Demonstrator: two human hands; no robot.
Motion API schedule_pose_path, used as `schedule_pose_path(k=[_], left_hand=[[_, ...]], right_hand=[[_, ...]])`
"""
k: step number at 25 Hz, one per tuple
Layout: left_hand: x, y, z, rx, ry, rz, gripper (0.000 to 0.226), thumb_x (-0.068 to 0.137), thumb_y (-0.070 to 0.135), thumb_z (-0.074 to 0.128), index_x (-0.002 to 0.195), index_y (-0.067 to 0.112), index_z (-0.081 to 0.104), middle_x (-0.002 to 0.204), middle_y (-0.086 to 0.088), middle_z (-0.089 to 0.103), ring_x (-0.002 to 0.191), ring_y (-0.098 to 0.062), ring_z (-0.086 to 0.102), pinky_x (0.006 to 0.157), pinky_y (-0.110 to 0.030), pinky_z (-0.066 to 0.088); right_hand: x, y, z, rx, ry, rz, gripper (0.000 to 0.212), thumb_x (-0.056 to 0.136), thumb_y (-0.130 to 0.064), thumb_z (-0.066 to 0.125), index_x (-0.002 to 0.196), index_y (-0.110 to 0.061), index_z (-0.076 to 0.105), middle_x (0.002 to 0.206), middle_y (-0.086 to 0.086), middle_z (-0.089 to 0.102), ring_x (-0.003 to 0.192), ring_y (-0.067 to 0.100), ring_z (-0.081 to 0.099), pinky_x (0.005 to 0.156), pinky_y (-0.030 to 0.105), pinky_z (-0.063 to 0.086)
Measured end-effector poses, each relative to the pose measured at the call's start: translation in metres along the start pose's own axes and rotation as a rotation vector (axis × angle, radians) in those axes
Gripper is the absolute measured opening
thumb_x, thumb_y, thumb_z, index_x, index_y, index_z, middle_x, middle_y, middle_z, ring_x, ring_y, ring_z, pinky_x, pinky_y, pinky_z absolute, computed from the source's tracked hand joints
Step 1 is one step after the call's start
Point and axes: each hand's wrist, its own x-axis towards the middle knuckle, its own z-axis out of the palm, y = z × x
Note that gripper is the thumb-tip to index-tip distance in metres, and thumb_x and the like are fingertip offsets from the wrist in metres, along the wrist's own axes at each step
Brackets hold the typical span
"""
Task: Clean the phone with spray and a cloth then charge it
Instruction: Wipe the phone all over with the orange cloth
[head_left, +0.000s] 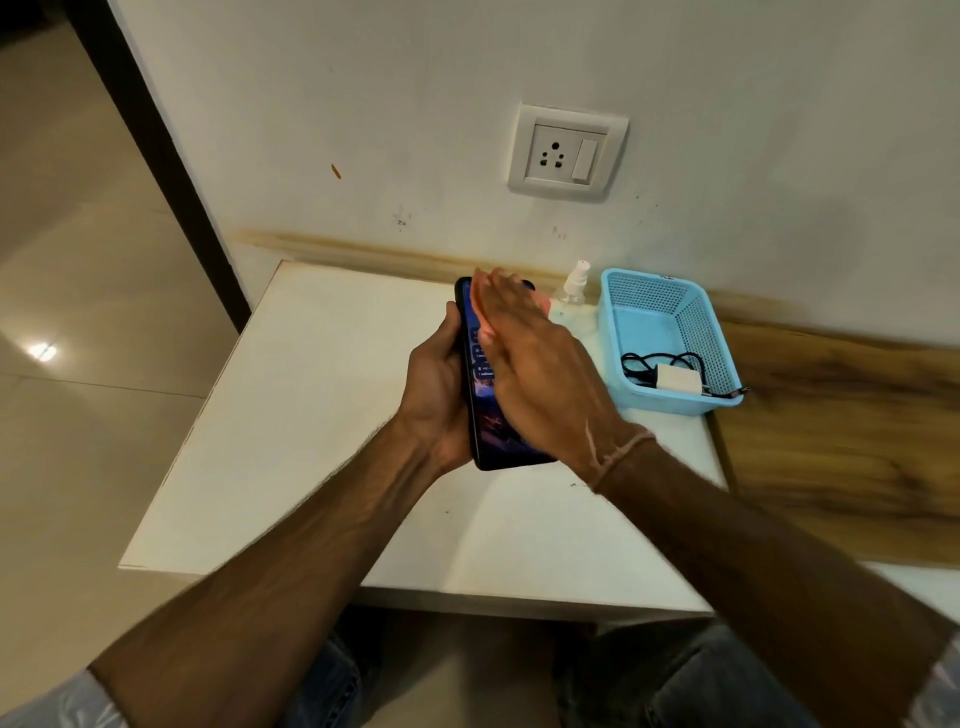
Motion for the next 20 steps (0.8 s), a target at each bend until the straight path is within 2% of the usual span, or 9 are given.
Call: schedule_pose_path(k=[2, 4, 6, 9, 11, 13, 15, 18, 20], left_hand=[[0.0, 0.003, -0.001, -0.002, -0.004, -0.029, 0.072, 0.098, 0.061, 0.038, 0.141, 0.005, 0.053, 0.135, -0.016, 0.06, 0.12, -0.034, 0.059, 0.112, -0.045, 0.04], [0.001, 0.003, -0.003, 0.003, -0.001, -0.036, 0.077, 0.098, 0.064, 0.033, 0.144, 0.003, 0.047, 0.127, -0.02, 0.06, 0.109, -0.037, 0.06, 0.104, -0.047, 0.042], [0.002, 0.004, -0.004, 0.001, -0.006, -0.014, 0.077, 0.1, 0.063, 0.028, 0.142, 0.003, 0.051, 0.122, -0.021, 0.061, 0.103, -0.035, 0.062, 0.097, -0.046, 0.048], [0.002, 0.005, -0.002, 0.003, -0.02, -0.004, 0.073, 0.099, 0.063, 0.03, 0.125, 0.006, 0.067, 0.114, -0.019, 0.07, 0.099, -0.033, 0.07, 0.091, -0.044, 0.055], [0.002, 0.002, -0.001, 0.013, -0.023, 0.01, 0.067, 0.1, 0.061, 0.032, 0.119, 0.01, 0.072, 0.114, -0.017, 0.072, 0.1, -0.031, 0.071, 0.089, -0.044, 0.058], [0.002, 0.001, -0.002, -0.017, -0.003, 0.03, 0.062, 0.1, 0.058, 0.036, 0.121, 0.011, 0.071, 0.121, -0.016, 0.07, 0.11, -0.03, 0.068, 0.101, -0.044, 0.052], [0.003, 0.005, -0.005, -0.024, -0.031, 0.022, 0.065, 0.099, 0.059, 0.038, 0.13, 0.007, 0.065, 0.131, -0.017, 0.063, 0.119, -0.032, 0.061, 0.116, -0.047, 0.036], [0.004, 0.008, -0.009, 0.013, -0.06, 0.002, 0.075, 0.098, 0.063, 0.034, 0.132, 0.002, 0.059, 0.13, -0.02, 0.059, 0.104, -0.034, 0.063, 0.115, -0.055, 0.033], [0.004, 0.007, -0.008, 0.018, -0.064, 0.0, 0.075, 0.097, 0.063, 0.033, 0.13, 0.002, 0.061, 0.132, -0.02, 0.055, 0.101, -0.033, 0.062, 0.111, -0.052, 0.037]], right_hand=[[-0.023, -0.011, 0.014, 0.014, -0.014, -0.061, 0.05, 0.104, -0.017, 0.035, 0.151, -0.009, 0.021, 0.159, 0.007, 0.016, 0.148, 0.017, 0.008, 0.122, 0.032, 0.008], [-0.059, -0.014, 0.024, -0.045, -0.011, -0.159, 0.053, 0.099, -0.014, 0.042, 0.148, -0.004, 0.027, 0.156, 0.011, 0.024, 0.146, 0.023, 0.015, 0.12, 0.04, 0.017], [-0.077, -0.002, 0.022, -0.112, -0.013, -0.195, 0.055, 0.097, -0.011, 0.044, 0.149, -0.006, 0.026, 0.156, 0.009, 0.024, 0.147, 0.021, 0.016, 0.119, 0.038, 0.019], [-0.045, 0.016, 0.002, -0.067, -0.016, -0.052, 0.051, 0.104, -0.013, 0.032, 0.153, -0.013, 0.016, 0.16, 0.0, 0.01, 0.148, 0.009, 0.002, 0.121, 0.027, 0.004], [-0.01, 0.017, -0.006, -0.059, 0.002, 0.026, 0.05, 0.106, -0.02, 0.027, 0.153, -0.014, 0.013, 0.161, 0.003, 0.009, 0.148, 0.012, 0.003, 0.122, 0.028, 0.003], [0.008, 0.003, -0.001, -0.074, -0.015, -0.006, 0.052, 0.105, -0.019, 0.029, 0.153, -0.013, 0.01, 0.161, 0.005, 0.006, 0.149, 0.015, 0.001, 0.122, 0.031, 0.004], [-0.007, -0.011, 0.013, -0.041, -0.026, -0.07, 0.053, 0.103, -0.015, 0.034, 0.152, -0.01, 0.014, 0.161, 0.007, 0.008, 0.149, 0.017, 0.002, 0.122, 0.034, 0.006], [-0.066, -0.012, 0.026, -0.084, -0.027, -0.211, 0.055, 0.098, -0.013, 0.039, 0.15, -0.006, 0.023, 0.158, 0.009, 0.021, 0.147, 0.023, 0.014, 0.12, 0.039, 0.019], [-0.094, 0.0, 0.023, -0.137, -0.034, -0.247, 0.059, 0.094, -0.009, 0.046, 0.15, -0.008, 0.027, 0.157, 0.007, 0.025, 0.147, 0.022, 0.02, 0.118, 0.04, 0.026]])
